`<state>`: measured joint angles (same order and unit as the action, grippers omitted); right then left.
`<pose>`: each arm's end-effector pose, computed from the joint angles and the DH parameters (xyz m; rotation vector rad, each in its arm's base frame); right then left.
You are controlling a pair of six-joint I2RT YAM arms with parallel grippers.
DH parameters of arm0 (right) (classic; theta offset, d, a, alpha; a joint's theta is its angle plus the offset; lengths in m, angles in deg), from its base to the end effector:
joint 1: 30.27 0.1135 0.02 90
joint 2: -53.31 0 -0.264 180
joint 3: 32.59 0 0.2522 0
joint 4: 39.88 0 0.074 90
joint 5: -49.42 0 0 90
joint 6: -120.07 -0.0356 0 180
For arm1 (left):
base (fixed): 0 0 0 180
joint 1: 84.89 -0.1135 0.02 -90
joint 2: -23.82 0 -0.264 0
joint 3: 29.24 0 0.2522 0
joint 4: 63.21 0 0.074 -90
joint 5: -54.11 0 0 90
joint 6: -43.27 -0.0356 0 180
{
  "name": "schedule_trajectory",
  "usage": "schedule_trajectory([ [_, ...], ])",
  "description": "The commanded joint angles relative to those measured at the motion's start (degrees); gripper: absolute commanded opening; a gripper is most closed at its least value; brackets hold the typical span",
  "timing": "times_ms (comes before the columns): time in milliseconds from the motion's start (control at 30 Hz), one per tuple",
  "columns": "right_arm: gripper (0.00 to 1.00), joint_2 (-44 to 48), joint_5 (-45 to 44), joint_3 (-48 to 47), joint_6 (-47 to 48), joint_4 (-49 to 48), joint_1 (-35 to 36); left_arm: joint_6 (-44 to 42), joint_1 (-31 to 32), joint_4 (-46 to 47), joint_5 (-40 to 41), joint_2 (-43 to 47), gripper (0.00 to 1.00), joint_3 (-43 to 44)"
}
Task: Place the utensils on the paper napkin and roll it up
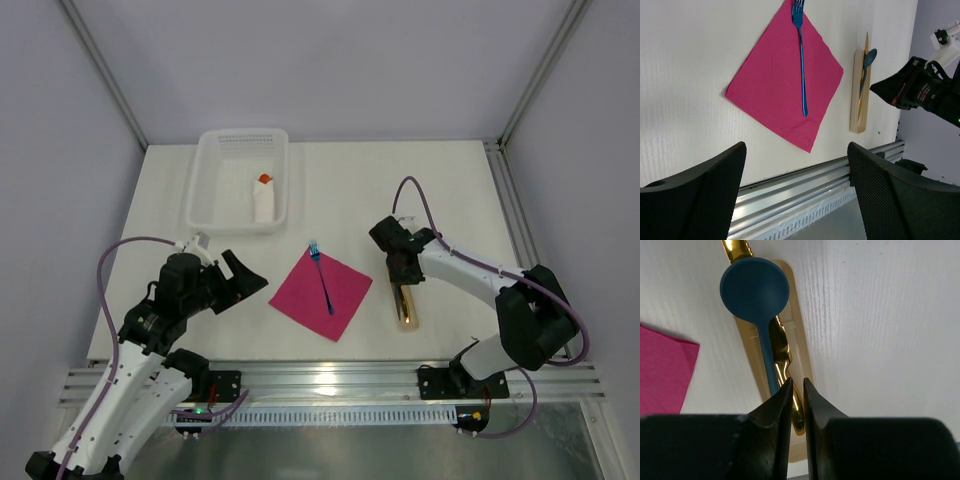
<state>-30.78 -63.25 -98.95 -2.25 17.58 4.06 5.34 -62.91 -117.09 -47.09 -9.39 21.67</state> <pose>0.2227 0.1355 0.1960 0.0230 2.7005 -0.2594 0.1155 -0.0541 0.2705 -0.4965 2.2972 -0.9012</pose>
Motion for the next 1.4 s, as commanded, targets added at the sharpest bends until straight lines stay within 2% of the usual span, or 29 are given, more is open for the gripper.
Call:
schedule_trajectory([
  [0, 0.18, -1.6, 0.3, 0.1, 0.5, -3.9, 0.0, -0.7, -0.3, 1.5, -1.4, 0.3, 0.83, 0.0],
  [33, 0.21, -1.6, 0.8, 0.3, 0.6, -4.3, 0.0, -0.7, -0.3, 1.5, -1.4, 0.3, 0.83, 0.0],
  [133, 0.22, -1.3, 1.5, 0.6, 0.7, -5.6, 0.0, -0.7, -0.3, 1.5, -1.3, 0.3, 0.83, 0.0],
  [767, 0.22, -6.3, 3.1, -2.0, 1.6, -8.5, 0.0, -0.7, -0.3, 1.5, -1.4, 0.3, 0.83, 0.1],
  [1000, 0.12, -4.7, 1.6, -2.2, 1.6, -7.1, 0.0, -0.7, -0.3, 1.4, -1.1, 0.3, 0.83, 0.0],
  [1100, 0.04, -3.7, 0.1, -3.5, 1.9, -5.3, 0.0, -0.5, -0.3, 1.5, -1.3, 0.3, 0.83, -0.2],
  [1367, 0.04, -2.0, -4.5, -11.5, 2.3, 1.5, 2.1, -0.2, -0.3, 1.4, -0.8, 0.5, 0.83, -0.3],
])
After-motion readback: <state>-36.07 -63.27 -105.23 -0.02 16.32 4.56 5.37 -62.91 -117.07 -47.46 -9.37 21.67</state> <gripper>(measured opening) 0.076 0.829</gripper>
